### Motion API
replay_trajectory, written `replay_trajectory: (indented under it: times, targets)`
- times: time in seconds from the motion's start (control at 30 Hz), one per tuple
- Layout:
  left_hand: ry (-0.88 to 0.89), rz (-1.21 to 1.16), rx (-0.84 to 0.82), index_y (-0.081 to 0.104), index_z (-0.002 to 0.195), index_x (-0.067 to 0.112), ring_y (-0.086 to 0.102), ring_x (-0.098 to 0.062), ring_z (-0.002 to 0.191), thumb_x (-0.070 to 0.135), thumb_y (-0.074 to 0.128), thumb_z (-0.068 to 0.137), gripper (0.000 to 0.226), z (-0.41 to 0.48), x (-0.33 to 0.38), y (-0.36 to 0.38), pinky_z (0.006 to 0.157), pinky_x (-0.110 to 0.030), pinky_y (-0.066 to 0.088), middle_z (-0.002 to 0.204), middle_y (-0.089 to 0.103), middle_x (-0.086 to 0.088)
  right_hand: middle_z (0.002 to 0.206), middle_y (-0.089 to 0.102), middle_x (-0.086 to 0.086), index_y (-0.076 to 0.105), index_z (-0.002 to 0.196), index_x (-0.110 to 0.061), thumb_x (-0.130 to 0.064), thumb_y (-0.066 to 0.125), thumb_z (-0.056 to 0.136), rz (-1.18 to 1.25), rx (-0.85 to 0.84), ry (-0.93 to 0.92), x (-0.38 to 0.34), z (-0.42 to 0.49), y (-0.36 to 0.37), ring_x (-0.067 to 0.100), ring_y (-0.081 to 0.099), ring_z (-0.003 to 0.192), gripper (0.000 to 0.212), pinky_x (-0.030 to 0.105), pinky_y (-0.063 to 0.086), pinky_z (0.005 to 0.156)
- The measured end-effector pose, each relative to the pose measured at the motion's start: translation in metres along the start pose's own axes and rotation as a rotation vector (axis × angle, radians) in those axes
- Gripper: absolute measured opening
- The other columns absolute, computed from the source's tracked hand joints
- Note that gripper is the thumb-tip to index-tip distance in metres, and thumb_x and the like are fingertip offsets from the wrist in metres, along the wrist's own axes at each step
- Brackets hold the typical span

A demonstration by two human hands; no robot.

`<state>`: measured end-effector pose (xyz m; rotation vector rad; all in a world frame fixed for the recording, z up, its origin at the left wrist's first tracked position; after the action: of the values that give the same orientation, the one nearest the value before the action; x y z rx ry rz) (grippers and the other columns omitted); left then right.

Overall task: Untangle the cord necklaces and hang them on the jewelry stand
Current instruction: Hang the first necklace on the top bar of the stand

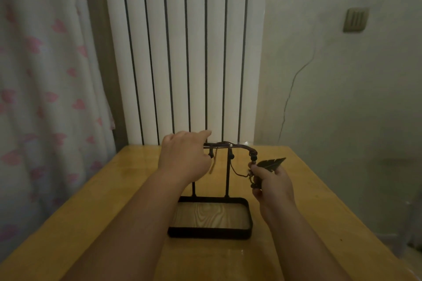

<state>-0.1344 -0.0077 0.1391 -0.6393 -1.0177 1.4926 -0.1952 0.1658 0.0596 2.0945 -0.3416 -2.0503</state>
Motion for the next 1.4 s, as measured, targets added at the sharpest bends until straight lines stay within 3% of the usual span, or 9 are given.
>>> replay_trajectory:
  times: [0.2, 0.3, 0.43, 0.53, 0.6, 0.8, 1.07, 1.23, 1.4]
  targets:
    - [0.161, 0.164, -0.040, 0.035, 0.146, 0.042, 0.041, -0.022, 0.127, 0.026, 0.056, 0.093, 0.059, 0.010, 0.010, 0.003, 0.107, -0.045, 0.031, 0.135, 0.048, 0.002, 0.098, 0.069, 0.006, 0.063, 0.101, -0.022, -0.014, 0.068, 0.089, -0.035, 0.006, -0.029, 0.005, 0.006, 0.002, 0.022, 0.061, 0.090, 0.015, 0.034, 0.049, 0.070]
    - [0.177, 0.012, -0.102, 0.030, 0.150, 0.039, 0.033, -0.020, 0.136, 0.015, 0.057, 0.085, 0.074, 0.011, 0.020, -0.002, 0.112, -0.045, 0.026, 0.146, 0.041, 0.005, 0.100, 0.068, 0.004, 0.062, 0.105, -0.021, -0.014, 0.068, 0.089, -0.045, 0.002, -0.054, 0.004, 0.007, 0.003, 0.020, 0.060, 0.093, 0.019, 0.035, 0.048, 0.070]
    - [0.210, -0.213, -0.134, 0.034, 0.150, 0.036, 0.032, -0.019, 0.142, 0.025, 0.051, 0.095, 0.059, 0.018, 0.042, -0.001, 0.114, -0.046, 0.028, 0.154, 0.039, 0.005, 0.100, 0.068, 0.003, 0.061, 0.110, -0.020, -0.014, 0.067, 0.090, -0.063, -0.006, -0.087, 0.003, 0.009, 0.001, 0.019, 0.060, 0.093, 0.022, 0.035, 0.046, 0.068]
    - [0.305, -0.155, -0.222, 0.035, 0.148, 0.041, 0.032, -0.022, 0.141, 0.020, 0.052, 0.094, 0.061, 0.028, 0.060, 0.010, 0.112, -0.048, 0.032, 0.153, 0.040, 0.005, 0.100, 0.068, 0.002, 0.060, 0.109, -0.021, -0.013, 0.067, 0.089, -0.079, -0.006, -0.097, 0.003, 0.009, 0.000, 0.018, 0.061, 0.092, 0.022, 0.034, 0.047, 0.068]
    - [0.368, -0.029, -0.260, 0.045, 0.142, 0.041, 0.041, -0.023, 0.133, 0.017, 0.056, 0.092, 0.056, 0.033, 0.069, 0.019, 0.107, -0.048, 0.038, 0.145, 0.048, 0.004, 0.099, 0.067, 0.002, 0.060, 0.110, -0.021, -0.013, 0.067, 0.090, -0.080, -0.009, -0.103, 0.002, 0.008, 0.000, 0.018, 0.061, 0.091, 0.023, 0.034, 0.047, 0.067]
    - [0.428, 0.132, 0.025, 0.062, 0.111, 0.022, 0.056, -0.016, 0.086, 0.020, 0.055, 0.098, 0.015, 0.036, 0.079, 0.020, 0.091, -0.035, 0.043, 0.095, 0.064, 0.001, 0.100, 0.068, 0.005, 0.060, 0.112, -0.018, -0.013, 0.067, 0.090, -0.084, -0.017, -0.111, 0.000, 0.008, 0.000, 0.019, 0.062, 0.091, 0.024, 0.033, 0.045, 0.067]
    - [0.564, 0.113, 0.030, 0.059, 0.102, 0.022, 0.057, -0.016, 0.075, 0.030, 0.052, 0.098, 0.012, 0.032, 0.088, 0.011, 0.088, -0.034, 0.042, 0.080, 0.059, 0.004, 0.098, 0.062, -0.005, 0.054, 0.112, -0.022, -0.015, 0.066, 0.091, -0.108, 0.004, -0.162, -0.002, 0.013, 0.001, 0.011, 0.056, 0.089, 0.025, 0.031, 0.046, 0.066]
    - [0.493, 0.176, 0.039, 0.056, 0.108, 0.019, 0.054, -0.014, 0.067, 0.026, 0.054, 0.099, 0.012, 0.029, 0.083, 0.015, 0.065, -0.029, 0.044, 0.075, 0.049, 0.004, 0.090, 0.057, -0.010, 0.050, 0.105, -0.024, -0.013, 0.065, 0.091, -0.139, 0.076, -0.187, -0.002, 0.016, 0.003, 0.007, 0.055, 0.082, 0.023, 0.027, 0.042, 0.059]
    - [0.358, 0.431, 0.062, 0.062, 0.098, 0.021, 0.051, -0.016, 0.071, 0.038, 0.049, 0.101, 0.022, 0.029, 0.063, -0.002, 0.077, -0.036, 0.034, 0.075, 0.054, 0.003, 0.094, 0.060, -0.004, 0.049, 0.091, -0.028, -0.012, 0.066, 0.090, -0.196, 0.145, -0.215, -0.003, 0.017, 0.000, 0.013, 0.057, 0.085, 0.023, 0.038, 0.051, 0.075]
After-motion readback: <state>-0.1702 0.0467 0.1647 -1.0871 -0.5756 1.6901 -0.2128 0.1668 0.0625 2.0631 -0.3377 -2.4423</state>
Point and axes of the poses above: each hand's wrist, its own z-axis towards the middle knuckle, its own y-axis out of the palm, x = y × z, the point moved 3 cm from there along z, towards the middle knuckle
